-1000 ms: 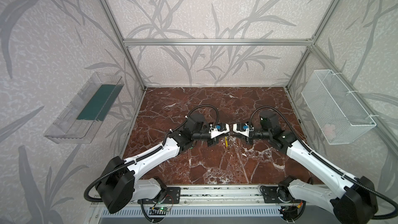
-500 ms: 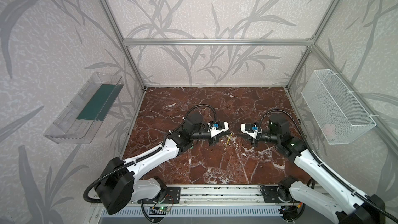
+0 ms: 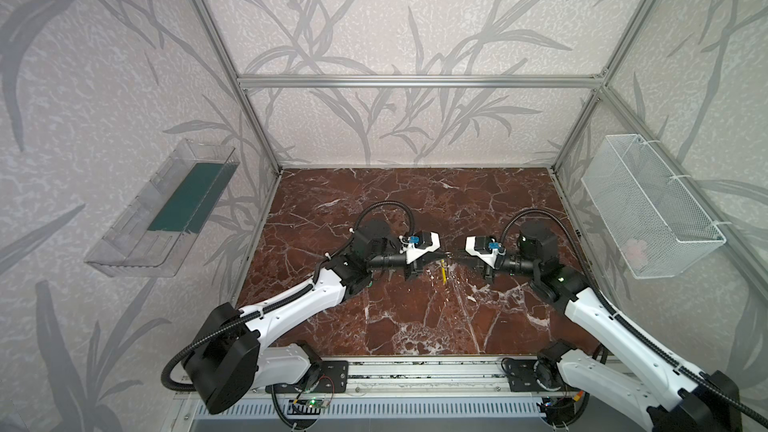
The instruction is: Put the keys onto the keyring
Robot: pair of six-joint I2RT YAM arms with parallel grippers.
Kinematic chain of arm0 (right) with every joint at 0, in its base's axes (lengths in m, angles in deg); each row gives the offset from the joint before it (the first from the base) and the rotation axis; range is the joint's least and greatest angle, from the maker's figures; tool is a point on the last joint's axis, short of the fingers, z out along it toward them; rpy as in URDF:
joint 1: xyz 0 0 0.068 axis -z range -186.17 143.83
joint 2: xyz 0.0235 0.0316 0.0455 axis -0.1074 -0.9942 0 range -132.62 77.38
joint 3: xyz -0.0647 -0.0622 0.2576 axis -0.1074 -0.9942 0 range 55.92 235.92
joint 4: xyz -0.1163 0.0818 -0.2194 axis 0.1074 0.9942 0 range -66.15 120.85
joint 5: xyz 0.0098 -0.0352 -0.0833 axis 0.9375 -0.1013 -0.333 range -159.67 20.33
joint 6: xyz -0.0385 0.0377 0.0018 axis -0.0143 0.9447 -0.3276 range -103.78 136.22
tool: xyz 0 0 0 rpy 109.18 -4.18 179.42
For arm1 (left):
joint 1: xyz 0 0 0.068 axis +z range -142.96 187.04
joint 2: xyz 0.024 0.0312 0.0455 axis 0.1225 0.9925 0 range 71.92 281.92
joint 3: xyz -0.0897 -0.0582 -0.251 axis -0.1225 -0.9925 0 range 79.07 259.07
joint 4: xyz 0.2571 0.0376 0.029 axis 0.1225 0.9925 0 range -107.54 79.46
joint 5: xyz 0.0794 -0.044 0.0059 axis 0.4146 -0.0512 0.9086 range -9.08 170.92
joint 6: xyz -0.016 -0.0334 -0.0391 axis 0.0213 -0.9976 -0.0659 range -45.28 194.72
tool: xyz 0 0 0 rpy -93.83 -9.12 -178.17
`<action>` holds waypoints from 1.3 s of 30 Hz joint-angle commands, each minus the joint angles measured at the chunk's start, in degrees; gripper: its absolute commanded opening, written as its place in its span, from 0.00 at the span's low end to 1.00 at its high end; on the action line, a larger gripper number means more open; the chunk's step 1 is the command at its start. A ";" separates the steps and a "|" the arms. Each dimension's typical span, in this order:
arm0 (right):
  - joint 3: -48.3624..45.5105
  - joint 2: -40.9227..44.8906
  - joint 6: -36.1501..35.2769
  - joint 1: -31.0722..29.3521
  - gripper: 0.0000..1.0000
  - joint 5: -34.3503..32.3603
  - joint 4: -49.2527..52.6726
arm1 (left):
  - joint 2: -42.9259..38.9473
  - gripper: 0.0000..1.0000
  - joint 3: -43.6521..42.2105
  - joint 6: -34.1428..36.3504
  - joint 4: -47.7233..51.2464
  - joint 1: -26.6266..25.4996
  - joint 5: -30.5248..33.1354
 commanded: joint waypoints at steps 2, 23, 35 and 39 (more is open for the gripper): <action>0.01 -0.80 1.64 -0.10 0.20 2.45 -2.74 | -0.13 0.00 -0.18 -0.20 -2.62 -0.21 -1.48; 0.41 -0.83 0.78 -0.09 0.06 4.03 -1.92 | 0.17 0.00 0.77 1.97 0.17 -0.27 -1.68; 3.75 -1.59 -3.44 -0.08 0.00 0.16 9.33 | -1.05 0.26 4.55 10.88 11.80 -0.28 3.86; 7.05 -2.36 -6.15 -0.09 0.00 -2.53 17.61 | -1.80 0.27 8.71 16.75 20.99 -0.49 5.94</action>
